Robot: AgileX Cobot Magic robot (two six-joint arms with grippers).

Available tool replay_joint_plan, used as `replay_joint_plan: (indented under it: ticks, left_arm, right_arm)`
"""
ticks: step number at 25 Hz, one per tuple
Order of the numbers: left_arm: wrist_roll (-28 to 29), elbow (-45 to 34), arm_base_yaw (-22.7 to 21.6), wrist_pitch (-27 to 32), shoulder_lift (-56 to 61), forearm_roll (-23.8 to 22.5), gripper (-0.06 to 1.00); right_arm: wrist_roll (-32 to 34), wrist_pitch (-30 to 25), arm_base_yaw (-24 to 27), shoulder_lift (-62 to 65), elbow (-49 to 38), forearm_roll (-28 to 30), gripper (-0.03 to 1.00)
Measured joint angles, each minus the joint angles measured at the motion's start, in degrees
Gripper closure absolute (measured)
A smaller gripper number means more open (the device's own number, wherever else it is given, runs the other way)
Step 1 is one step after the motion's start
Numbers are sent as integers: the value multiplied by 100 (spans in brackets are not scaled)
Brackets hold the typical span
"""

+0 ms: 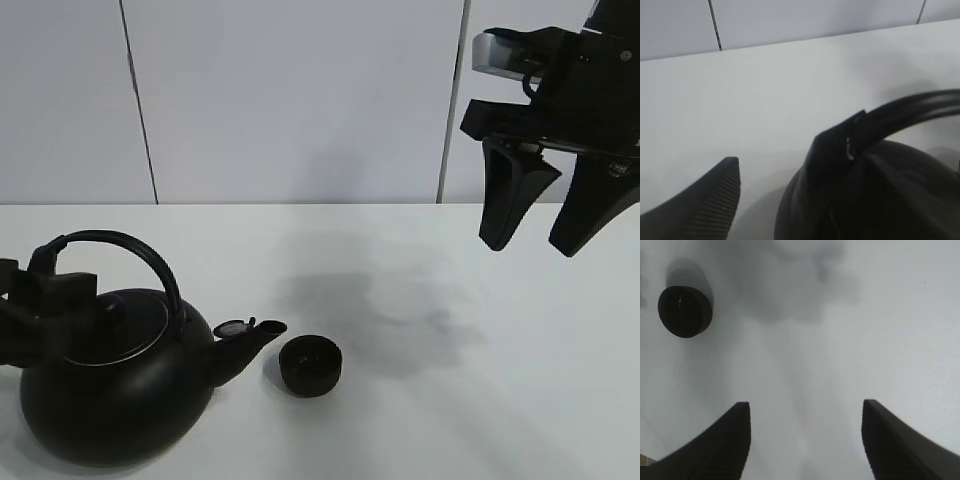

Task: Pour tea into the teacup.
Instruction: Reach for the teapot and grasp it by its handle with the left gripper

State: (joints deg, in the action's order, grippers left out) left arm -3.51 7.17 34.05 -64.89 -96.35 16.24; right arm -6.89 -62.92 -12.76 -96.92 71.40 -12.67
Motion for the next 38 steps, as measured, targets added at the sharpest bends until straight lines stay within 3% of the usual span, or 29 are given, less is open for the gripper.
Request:
replay_joint_plan:
  ticks: [13,22,27,38]
  left_arm:
    - [307,31,0,-151,-340,123,50]
    - [556,31,0,-132,-350,244,59]
    - [462,112,23,-98,-350,139,80]
    - [198,316,18,341,-154,-68,80]
  right_arm:
    - [0,12,0,0,0,0,52]
    - [0,53,0,0,0,0,52]
    - [0,53,0,0,0,0,52]
    - [0,53,0,0,0,0,52]
